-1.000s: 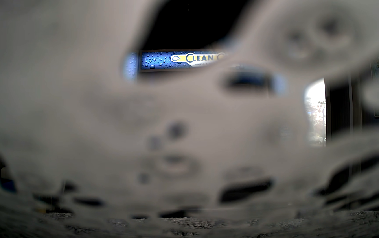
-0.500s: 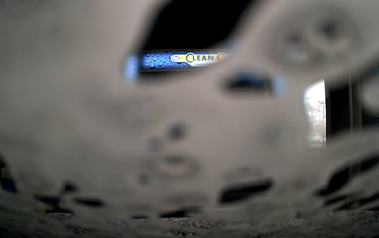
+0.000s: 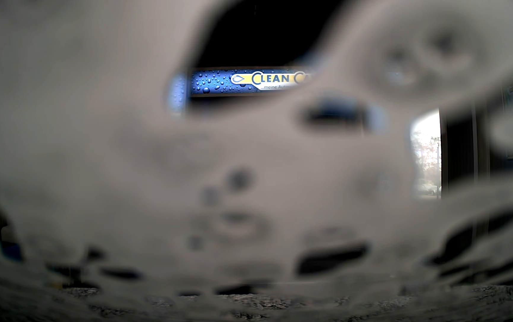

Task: Follow the waypoints while adhering to traffic rules and regulations

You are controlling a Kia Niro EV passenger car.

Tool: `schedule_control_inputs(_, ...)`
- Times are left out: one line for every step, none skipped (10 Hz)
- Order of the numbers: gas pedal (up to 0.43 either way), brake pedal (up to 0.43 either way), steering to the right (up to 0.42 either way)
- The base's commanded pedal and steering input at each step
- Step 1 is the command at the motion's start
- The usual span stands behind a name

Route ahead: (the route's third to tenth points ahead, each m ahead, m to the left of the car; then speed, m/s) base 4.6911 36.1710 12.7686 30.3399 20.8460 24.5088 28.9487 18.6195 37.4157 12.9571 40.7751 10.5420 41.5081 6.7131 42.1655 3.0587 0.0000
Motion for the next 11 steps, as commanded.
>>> schedule_control_inputs(0.0,0.0,-0.014)
schedule_control_inputs(0.0,0.0,-0.014)
schedule_control_inputs(0.0,0.006,-0.014)
schedule_control_inputs(0.0,0.0,-0.014)
schedule_control_inputs(0.0,0.0,-0.014)
schedule_control_inputs(0.0,0.0,-0.014)
schedule_control_inputs(0.0,0.0,-0.014)
schedule_control_inputs(0.0,0.0,-0.014)
schedule_control_inputs(0.0,0.0,-0.014)
schedule_control_inputs(0.0,0.0,-0.014)
schedule_control_inputs(0.0,0.0,-0.015)
